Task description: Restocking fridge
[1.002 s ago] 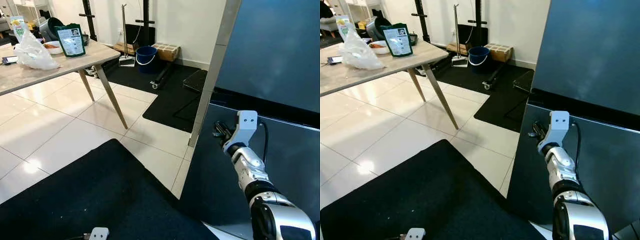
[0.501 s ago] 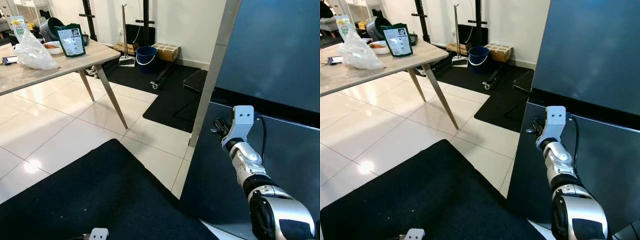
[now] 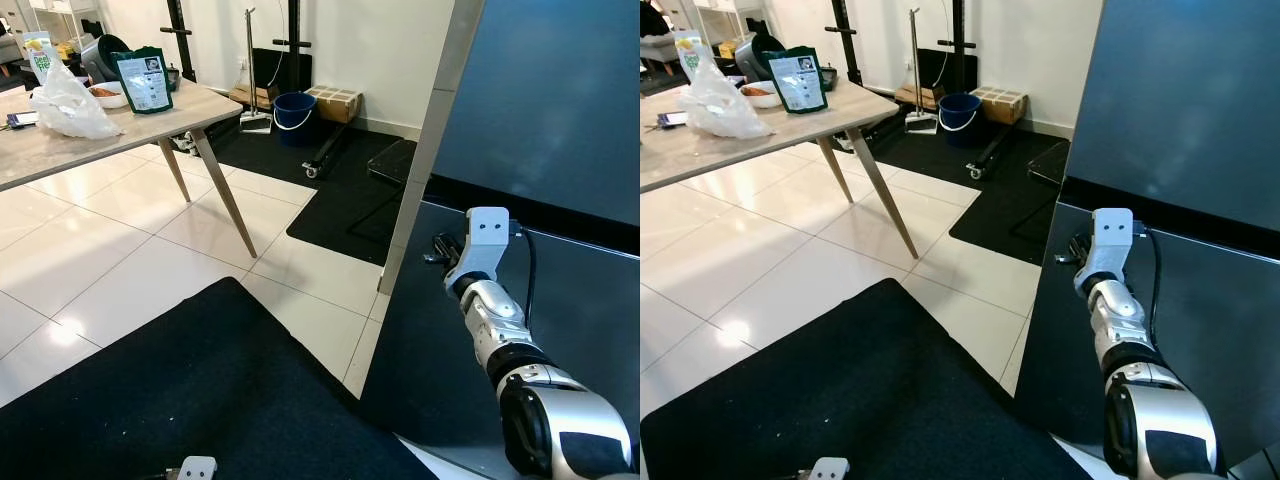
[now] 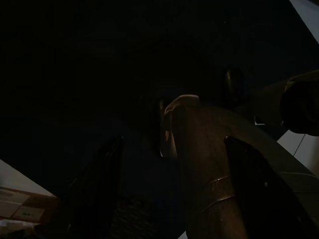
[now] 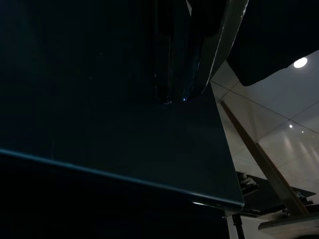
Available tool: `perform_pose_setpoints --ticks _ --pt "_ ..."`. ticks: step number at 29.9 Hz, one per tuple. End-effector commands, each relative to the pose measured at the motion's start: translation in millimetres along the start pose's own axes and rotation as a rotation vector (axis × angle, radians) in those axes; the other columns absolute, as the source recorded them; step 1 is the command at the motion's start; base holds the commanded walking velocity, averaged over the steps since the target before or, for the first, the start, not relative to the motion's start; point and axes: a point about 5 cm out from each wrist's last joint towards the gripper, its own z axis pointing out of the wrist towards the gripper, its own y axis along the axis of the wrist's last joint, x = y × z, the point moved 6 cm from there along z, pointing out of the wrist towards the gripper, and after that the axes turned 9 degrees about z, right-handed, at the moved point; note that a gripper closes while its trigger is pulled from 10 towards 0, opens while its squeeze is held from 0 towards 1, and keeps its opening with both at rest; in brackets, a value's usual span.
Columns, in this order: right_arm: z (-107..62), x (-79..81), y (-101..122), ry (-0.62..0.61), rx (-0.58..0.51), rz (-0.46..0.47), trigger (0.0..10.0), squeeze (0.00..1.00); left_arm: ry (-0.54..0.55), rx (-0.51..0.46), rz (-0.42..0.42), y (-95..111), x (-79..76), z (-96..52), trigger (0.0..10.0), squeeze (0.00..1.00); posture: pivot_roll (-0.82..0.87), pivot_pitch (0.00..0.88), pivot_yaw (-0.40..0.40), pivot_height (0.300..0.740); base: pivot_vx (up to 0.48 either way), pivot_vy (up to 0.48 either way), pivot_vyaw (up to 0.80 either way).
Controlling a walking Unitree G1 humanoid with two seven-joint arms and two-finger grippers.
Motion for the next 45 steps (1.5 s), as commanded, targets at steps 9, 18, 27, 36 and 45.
perform_pose_setpoints --ticks 9,18,27,36,45 --pt "3.7 0.9 8 -0.014 -0.015 -0.016 10.0 0.00 -0.020 0.043 -0.028 -22 -4.7 -3.8 10.0 0.00 0.10 0.021 -0.042 0.740 0.000 0.000 0.00" --pt "6.1 -0.4 15 -0.025 -0.026 -0.018 10.0 0.00 -0.024 0.063 -0.027 -36 -3.9 -8.3 10.0 0.00 0.11 0.083 -0.036 0.740 0.000 0.000 0.00" --pt "6.6 -1.2 18 -0.030 -0.034 -0.016 10.0 0.00 -0.036 0.057 -0.016 -36 -6.2 -8.4 10.0 0.00 0.11 0.105 -0.029 0.740 0.000 0.000 0.00" --pt "1.7 0.6 5 0.017 -0.008 0.028 10.0 0.00 -0.036 0.046 -0.005 -29 -4.1 -7.0 10.0 0.00 0.10 0.079 -0.029 0.740 0.000 0.000 0.00" --pt "-24.0 3.2 -57 0.107 0.165 0.051 10.0 0.00 -0.037 0.024 -0.003 -17 -6.1 -3.4 10.0 0.00 0.10 0.053 -0.038 0.740 0.000 0.000 0.00"
